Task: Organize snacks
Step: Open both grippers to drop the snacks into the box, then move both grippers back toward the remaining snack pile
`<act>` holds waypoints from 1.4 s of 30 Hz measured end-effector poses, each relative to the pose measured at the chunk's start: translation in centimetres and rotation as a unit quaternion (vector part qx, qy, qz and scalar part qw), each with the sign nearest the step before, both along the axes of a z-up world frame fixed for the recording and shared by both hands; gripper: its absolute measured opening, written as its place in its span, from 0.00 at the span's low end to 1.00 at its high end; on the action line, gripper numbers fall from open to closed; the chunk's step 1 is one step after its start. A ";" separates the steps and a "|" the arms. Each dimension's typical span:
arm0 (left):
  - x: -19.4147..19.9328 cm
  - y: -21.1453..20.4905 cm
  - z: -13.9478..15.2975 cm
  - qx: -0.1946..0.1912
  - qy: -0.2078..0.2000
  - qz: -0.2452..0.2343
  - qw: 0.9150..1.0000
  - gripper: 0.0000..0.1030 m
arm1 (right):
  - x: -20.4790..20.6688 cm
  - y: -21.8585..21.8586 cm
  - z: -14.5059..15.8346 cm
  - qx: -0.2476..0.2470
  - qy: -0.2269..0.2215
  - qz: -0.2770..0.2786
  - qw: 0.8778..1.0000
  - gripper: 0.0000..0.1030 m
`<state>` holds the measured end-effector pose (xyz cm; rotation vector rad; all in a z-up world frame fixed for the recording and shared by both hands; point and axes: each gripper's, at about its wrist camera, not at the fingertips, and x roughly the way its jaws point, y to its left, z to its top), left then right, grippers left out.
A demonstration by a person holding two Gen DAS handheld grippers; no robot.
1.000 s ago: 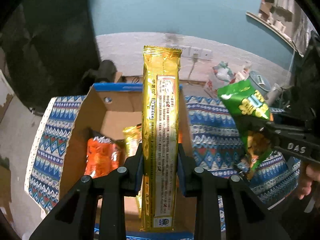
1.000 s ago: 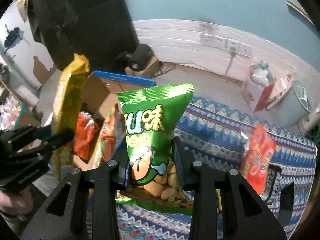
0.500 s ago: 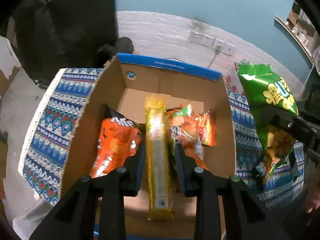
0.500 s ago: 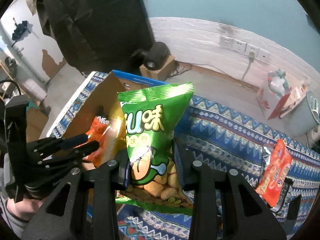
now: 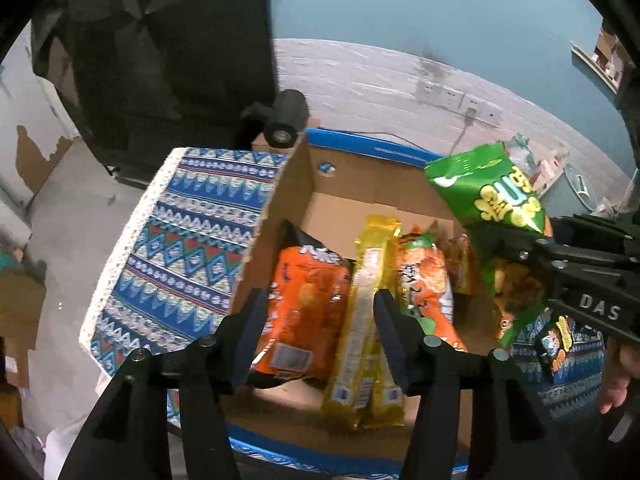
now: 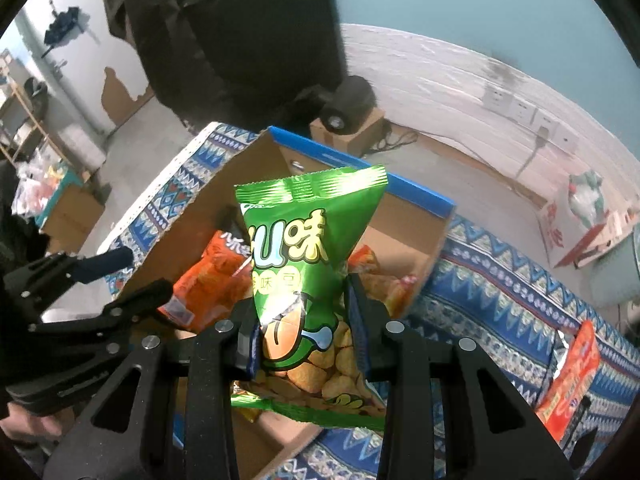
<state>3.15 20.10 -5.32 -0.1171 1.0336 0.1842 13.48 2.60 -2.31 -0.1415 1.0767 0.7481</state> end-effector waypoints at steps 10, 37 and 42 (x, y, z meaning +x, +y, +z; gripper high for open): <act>-1.2 1.5 0.4 0.001 -0.001 0.016 1.000 0.60 | 0.0 3.7 -1.1 0.002 0.016 0.024 1.000 0.33; 0.6 -6.3 1.4 0.008 0.003 -0.063 0.998 0.75 | 0.0 -4.8 1.0 -0.018 -0.027 -0.026 0.999 0.77; 1.0 -9.5 1.0 0.010 0.015 -0.094 0.995 0.76 | 0.1 -8.2 0.8 -0.030 -0.029 -0.047 0.998 0.79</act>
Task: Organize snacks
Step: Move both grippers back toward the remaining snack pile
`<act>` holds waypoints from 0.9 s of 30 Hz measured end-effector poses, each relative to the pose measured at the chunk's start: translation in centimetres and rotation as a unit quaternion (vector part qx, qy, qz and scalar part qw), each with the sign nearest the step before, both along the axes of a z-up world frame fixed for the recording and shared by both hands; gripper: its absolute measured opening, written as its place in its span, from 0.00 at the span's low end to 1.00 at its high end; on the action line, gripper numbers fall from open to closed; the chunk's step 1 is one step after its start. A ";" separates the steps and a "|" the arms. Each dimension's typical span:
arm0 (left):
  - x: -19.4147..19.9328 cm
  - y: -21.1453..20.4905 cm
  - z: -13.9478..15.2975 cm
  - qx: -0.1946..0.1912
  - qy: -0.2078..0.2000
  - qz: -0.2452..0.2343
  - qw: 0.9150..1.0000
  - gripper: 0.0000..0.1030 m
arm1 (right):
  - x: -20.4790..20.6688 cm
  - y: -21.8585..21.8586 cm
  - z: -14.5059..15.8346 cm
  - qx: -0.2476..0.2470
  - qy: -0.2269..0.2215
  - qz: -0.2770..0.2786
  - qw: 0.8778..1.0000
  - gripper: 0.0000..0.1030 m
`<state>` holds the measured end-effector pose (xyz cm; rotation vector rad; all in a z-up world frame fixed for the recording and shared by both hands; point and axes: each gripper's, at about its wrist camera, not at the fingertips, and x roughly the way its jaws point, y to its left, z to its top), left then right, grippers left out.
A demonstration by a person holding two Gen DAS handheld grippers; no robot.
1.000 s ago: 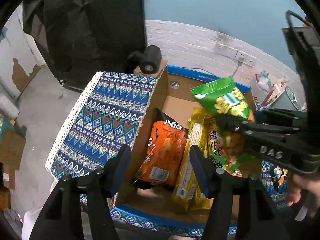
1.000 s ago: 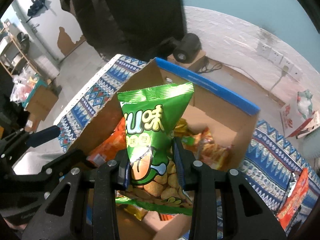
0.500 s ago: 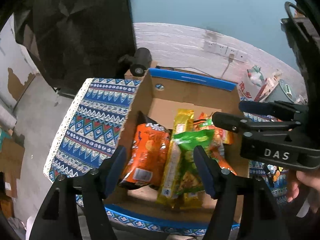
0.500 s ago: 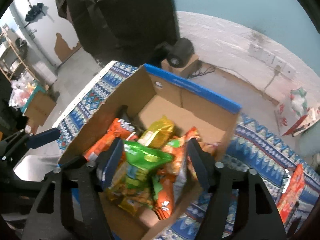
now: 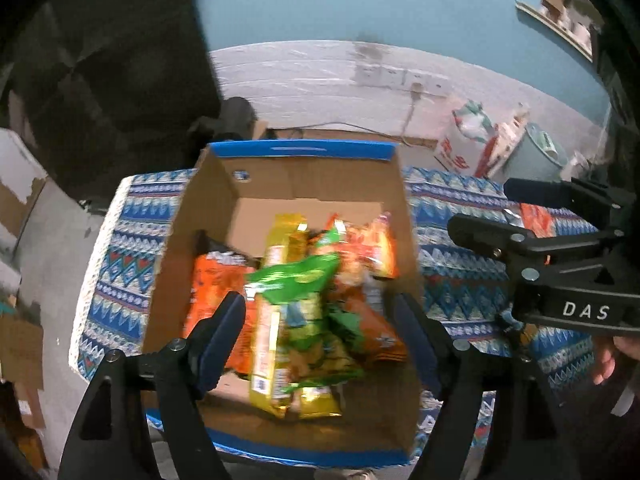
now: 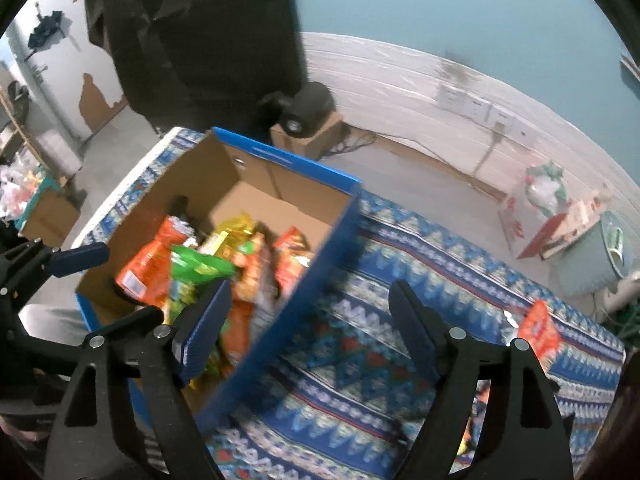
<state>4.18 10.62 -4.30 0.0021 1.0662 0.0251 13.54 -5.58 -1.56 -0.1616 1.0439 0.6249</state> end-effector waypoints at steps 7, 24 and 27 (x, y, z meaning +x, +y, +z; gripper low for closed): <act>0.5 -5.1 -0.3 0.009 0.005 -0.048 0.999 0.77 | 0.2 -5.3 -0.5 -0.008 0.005 -0.041 0.999 0.79; 2.6 -14.9 -2.9 0.010 0.046 -0.127 0.991 0.78 | 0.3 -19.4 -2.8 -0.029 0.024 -0.159 0.987 0.80; 2.9 -16.3 -3.6 0.012 0.052 -0.141 0.989 0.78 | 0.3 -21.7 -3.6 -0.033 0.029 -0.180 0.983 0.80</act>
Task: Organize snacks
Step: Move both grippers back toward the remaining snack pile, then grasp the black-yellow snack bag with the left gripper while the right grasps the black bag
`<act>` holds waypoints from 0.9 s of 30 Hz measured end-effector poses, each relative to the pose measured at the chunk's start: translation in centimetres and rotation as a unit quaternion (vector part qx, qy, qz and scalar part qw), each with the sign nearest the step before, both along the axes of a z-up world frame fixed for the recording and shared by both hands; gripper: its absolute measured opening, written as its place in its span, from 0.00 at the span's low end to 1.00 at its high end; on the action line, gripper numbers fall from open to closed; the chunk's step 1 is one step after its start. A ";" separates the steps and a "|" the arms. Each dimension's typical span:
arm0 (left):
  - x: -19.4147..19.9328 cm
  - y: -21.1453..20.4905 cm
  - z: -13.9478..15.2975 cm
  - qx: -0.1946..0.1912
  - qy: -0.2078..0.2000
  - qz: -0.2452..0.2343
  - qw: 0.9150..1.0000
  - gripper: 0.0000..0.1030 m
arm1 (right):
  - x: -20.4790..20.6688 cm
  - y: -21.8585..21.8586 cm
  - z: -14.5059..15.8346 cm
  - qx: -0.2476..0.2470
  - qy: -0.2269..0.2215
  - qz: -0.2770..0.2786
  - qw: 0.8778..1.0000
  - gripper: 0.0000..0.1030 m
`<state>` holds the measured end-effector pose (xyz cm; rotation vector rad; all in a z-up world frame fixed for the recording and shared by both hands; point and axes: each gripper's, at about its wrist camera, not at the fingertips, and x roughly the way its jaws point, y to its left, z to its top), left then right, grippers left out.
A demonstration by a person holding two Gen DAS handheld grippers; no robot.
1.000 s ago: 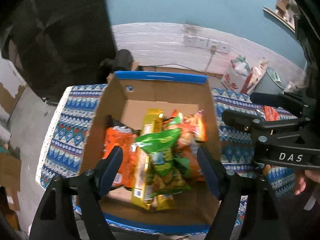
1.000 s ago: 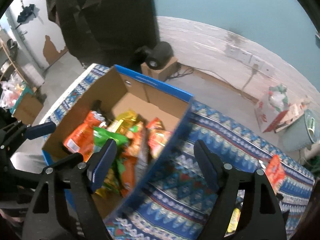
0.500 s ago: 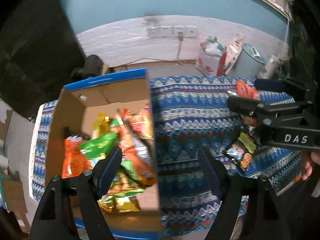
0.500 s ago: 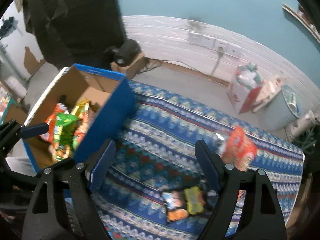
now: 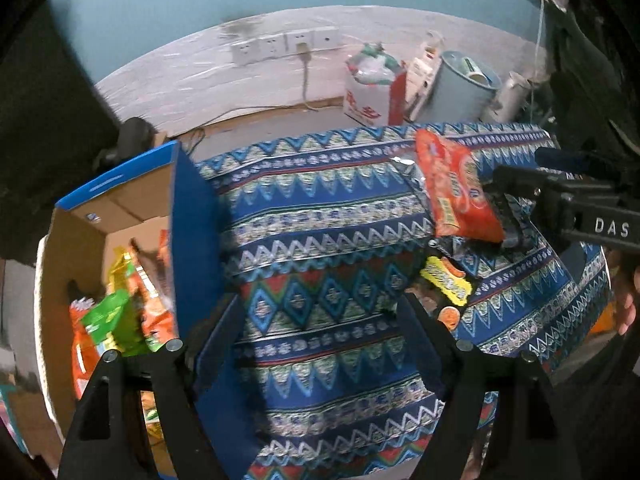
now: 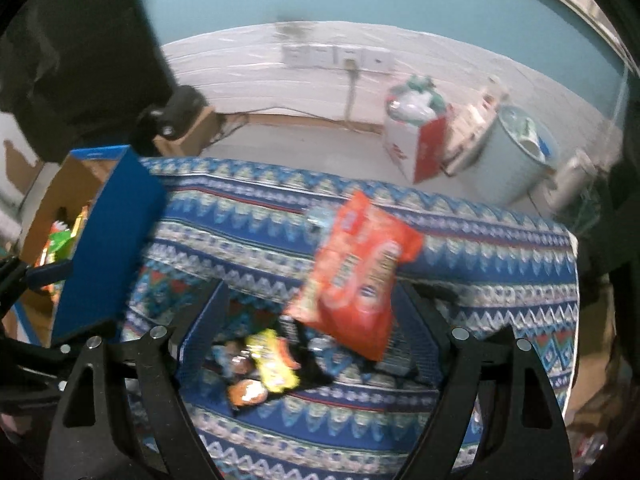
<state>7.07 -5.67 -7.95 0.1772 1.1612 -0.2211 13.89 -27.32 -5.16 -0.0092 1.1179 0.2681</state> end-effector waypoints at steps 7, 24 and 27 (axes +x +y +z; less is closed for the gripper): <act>0.7 -2.9 -2.4 0.024 0.015 -0.034 0.999 0.78 | 0.4 -4.6 -3.6 -0.006 0.031 -0.045 0.998 0.80; 2.9 -6.1 -7.5 0.034 0.063 -0.051 0.996 0.78 | 1.7 -8.8 -11.8 -0.015 0.112 -0.084 0.990 0.80; 3.1 -6.2 -7.8 0.028 0.071 -0.051 0.996 0.78 | 2.1 -8.7 -12.8 -0.016 0.122 -0.079 0.989 0.80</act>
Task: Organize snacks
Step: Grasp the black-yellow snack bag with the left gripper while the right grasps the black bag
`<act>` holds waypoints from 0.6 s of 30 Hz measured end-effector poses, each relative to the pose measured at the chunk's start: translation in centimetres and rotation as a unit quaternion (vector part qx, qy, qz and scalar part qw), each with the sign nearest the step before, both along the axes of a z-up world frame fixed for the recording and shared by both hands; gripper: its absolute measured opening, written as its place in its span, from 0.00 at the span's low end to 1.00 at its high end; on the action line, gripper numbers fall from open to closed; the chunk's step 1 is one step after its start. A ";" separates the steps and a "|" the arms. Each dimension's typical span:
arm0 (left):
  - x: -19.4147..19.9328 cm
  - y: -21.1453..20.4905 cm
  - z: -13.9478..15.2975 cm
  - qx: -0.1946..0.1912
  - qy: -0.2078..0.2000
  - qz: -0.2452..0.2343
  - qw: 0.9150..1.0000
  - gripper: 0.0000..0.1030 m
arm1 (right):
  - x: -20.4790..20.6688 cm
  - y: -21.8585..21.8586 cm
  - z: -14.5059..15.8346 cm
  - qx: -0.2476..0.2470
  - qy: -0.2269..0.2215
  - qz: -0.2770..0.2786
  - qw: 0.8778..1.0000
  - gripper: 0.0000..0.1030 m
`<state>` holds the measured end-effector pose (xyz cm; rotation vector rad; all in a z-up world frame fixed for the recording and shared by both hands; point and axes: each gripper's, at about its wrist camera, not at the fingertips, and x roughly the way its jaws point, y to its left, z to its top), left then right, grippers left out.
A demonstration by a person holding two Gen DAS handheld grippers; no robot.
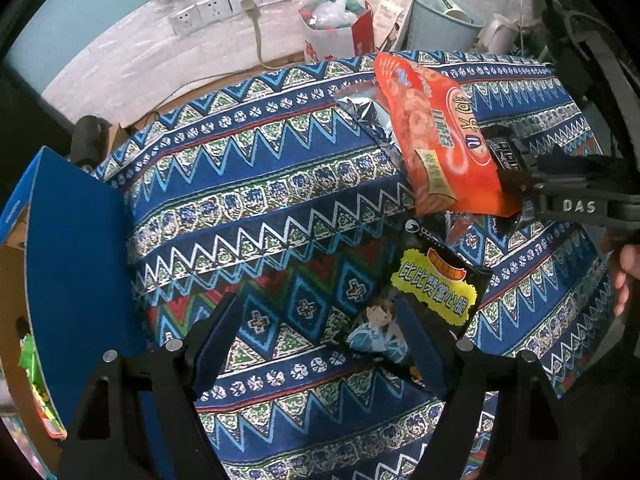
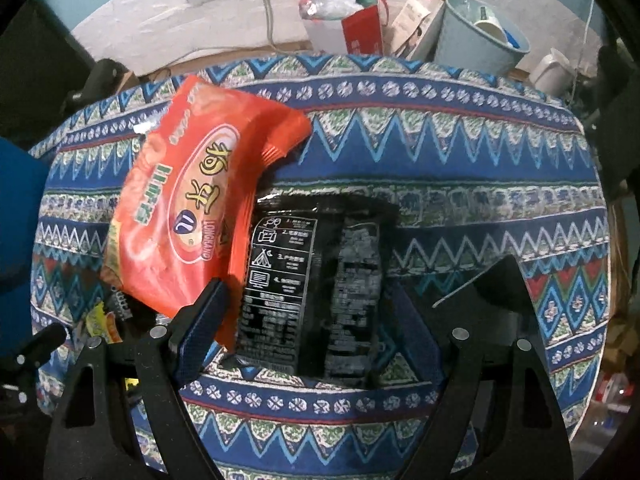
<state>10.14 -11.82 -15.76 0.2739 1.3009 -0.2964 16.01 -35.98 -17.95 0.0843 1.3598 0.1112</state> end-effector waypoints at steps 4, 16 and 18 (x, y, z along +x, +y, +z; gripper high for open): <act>0.2 -0.1 -0.1 -0.011 0.008 -0.001 1.000 0.78 | 0.2 0.2 -1.1 -0.006 0.014 0.008 1.000 0.80; -0.9 -3.6 -0.3 -0.063 0.040 -0.061 0.995 0.84 | -2.6 -1.5 -1.3 -0.023 0.037 0.012 0.999 0.58; -1.1 -4.2 -0.5 -0.062 0.045 -0.070 0.995 0.86 | -3.7 -2.2 -0.9 -0.021 0.036 0.006 0.999 0.58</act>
